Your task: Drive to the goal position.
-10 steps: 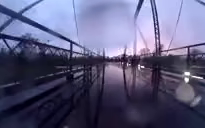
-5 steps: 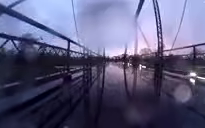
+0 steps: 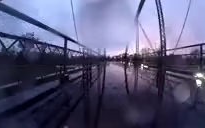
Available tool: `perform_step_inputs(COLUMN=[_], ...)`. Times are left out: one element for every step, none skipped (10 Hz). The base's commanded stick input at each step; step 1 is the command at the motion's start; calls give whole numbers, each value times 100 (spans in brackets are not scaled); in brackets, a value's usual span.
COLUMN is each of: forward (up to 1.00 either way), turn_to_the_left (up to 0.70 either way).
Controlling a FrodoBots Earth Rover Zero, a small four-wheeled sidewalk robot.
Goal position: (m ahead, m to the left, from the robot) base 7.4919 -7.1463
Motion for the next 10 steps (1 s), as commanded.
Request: perform_step_inputs(forward=[70, 70, 70, 70, 70, 70, 70, 70, 70, 70], turn_to_the_left=[0, 0, 0, 0, 0, 0, 0, 0, 0, -7])
